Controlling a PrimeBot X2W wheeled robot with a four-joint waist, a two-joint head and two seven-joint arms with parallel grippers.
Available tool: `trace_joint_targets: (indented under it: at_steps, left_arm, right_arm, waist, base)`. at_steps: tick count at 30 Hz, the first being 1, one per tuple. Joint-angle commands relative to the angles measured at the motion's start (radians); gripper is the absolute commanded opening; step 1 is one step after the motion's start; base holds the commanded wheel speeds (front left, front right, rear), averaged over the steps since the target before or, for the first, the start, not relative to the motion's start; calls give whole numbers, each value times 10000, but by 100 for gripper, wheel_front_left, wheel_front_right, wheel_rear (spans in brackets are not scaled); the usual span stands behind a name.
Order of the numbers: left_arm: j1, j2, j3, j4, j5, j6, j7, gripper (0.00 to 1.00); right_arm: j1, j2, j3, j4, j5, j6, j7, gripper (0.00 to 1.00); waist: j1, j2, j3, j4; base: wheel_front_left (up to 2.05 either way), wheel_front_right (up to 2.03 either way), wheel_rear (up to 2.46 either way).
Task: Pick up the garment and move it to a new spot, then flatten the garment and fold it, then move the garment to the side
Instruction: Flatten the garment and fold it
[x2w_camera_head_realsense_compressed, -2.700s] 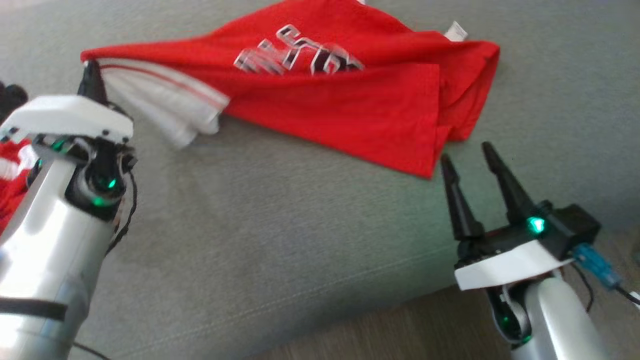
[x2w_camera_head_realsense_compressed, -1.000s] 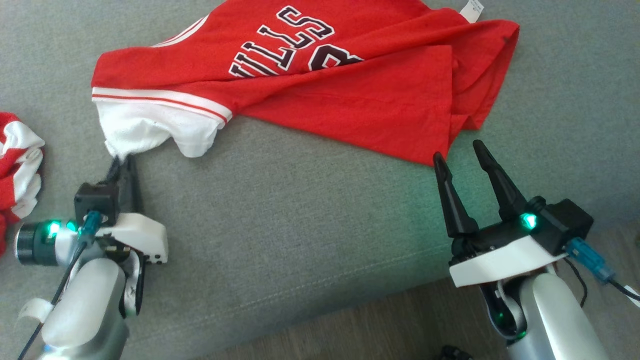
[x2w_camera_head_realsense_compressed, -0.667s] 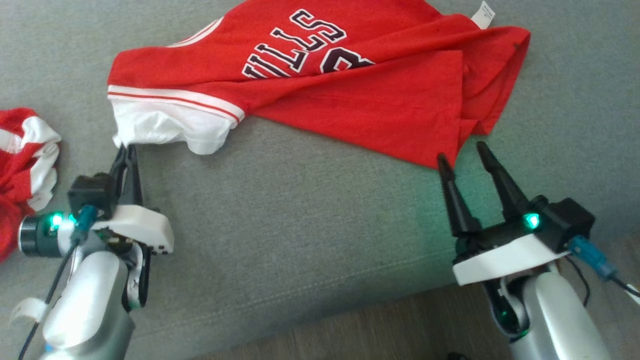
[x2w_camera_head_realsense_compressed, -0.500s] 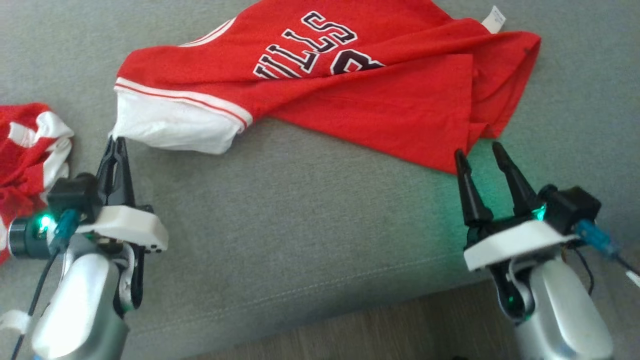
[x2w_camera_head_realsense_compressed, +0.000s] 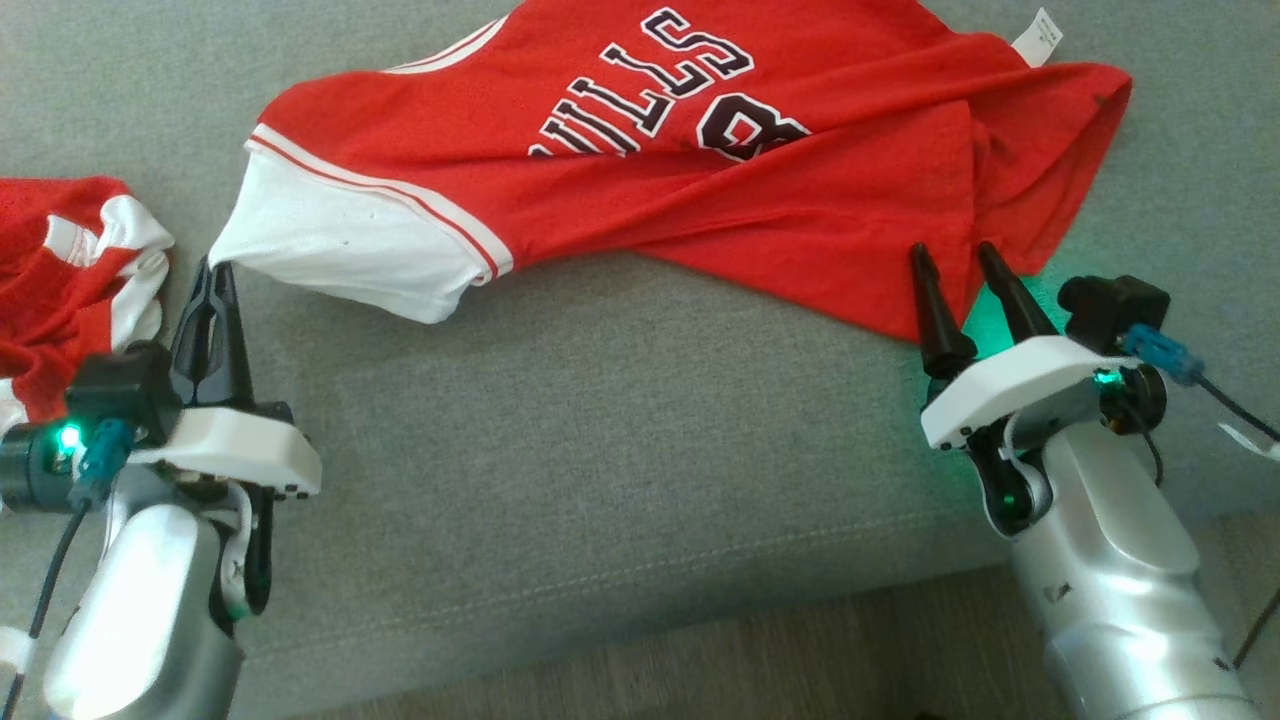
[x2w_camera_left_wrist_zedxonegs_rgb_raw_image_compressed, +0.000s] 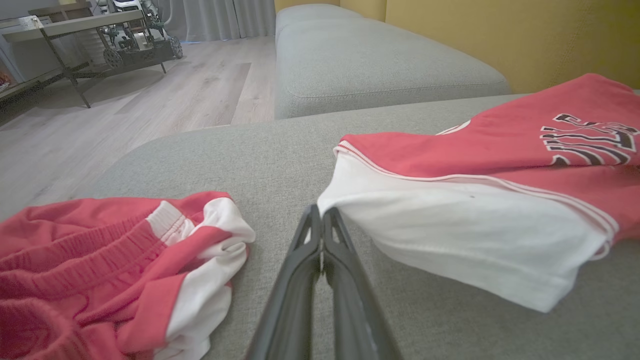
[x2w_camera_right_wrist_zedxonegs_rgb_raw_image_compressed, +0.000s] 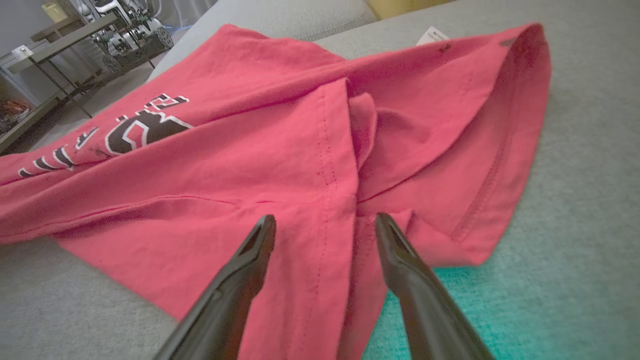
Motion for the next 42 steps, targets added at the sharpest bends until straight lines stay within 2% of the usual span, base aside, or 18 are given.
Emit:
trace_joint_targets:
  at_steps: [1,8,10,11,12,13,14,17,20,22,26,28,30,33,36,42]
  left_arm:
    - [-297,366,521,-305,68,34,-53,0]
    - [-303,321,537,-192,133,34,-53,0]
    - [-303,311,530,-144,139,24,-53,0]
    - [-300,307,528,-118,138,18,-53,0]
    - [-294,306,526,-93,137,11,-53,0]
    - [-288,308,528,-69,132,3,-53,0]
    - [-285,311,535,-46,125,-5,-53,0]
    - [-276,294,566,-57,72,-65,-53,0]
    - [-227,52,712,-297,-419,-325,-52,0]
    - [-208,-234,917,-645,-1168,-665,88,0]
    - [-468,-414,1381,-1760,-2691,-1349,914,0]
    - [-754,-479,1644,-2424,-3553,-1547,1582,0]
    - [-948,-476,1764,-2737,-3937,-1584,1950,0]
    - [-1695,-433,2024,-3444,-4953,-1463,3177,0]
    - [-2765,-315,2174,-3767,-5590,-1046,4325,0]
    - [-5615,-113,2029,-2716,-5962,-193,6020,0]
  right_arm:
    - [-371,-31,236,49,-44,-2,-63,100]
    - [-1109,-31,503,939,66,-2,-63,100]
    - [-1190,-31,499,1013,57,-2,-63,71]
    - [-1215,-31,502,1037,32,-2,-63,50]
    - [-1230,-31,498,1058,0,-2,-63,40]
    - [-1236,-31,501,1076,-18,-2,-63,13]
    - [-1240,-31,511,1098,-20,-2,-63,0]
    - [-1222,-31,629,1081,129,-2,-63,0]
    - [-1144,-31,495,713,245,-2,-63,0]
    - [-1042,-31,344,330,302,-2,-63,0]
    - [-908,-31,143,-585,229,-2,-10,0]
    - [-960,-140,-105,-1251,178,-2,260,0]
    - [-1003,-225,-254,-1638,181,-2,462,0]
    - [-1207,-493,-549,-2890,354,-2,1455,0]
    - [-1620,-928,-940,-4011,332,-2,2528,0]
    - [-3142,-1292,-1534,-4804,442,-2,4456,0]
  waist:
    - [0,0,9,9]
    - [0,0,-20,36]
    - [0,0,-42,51]
    - [0,0,-63,58]
    - [0,0,-85,64]
    - [0,0,-107,68]
    - [0,0,-133,68]
    - [0,0,-268,41]
    - [0,0,-513,-15]
    - [0,0,-739,-49]
    - [0,0,-1250,-160]
    - [0,0,-1482,-216]
    - [0,0,-1597,-241]
    - [0,0,-1870,-327]
    - [0,0,-1924,-416]
    - [0,0,-1396,-450]
  base:
    - [0,0,0]
    - [0,0,0]
    - [0,0,0]
    - [0,0,0]
    - [0,0,0]
    - [0,0,0]
    - [0,0,0]
    - [0,0,0]
    - [0,0,0]
    - [0,0,0]
    - [0,0,0]
    - [0,0,0]
    - [0,0,0]
    - [0,0,0]
    - [0,0,0]
    - [0,0,0]
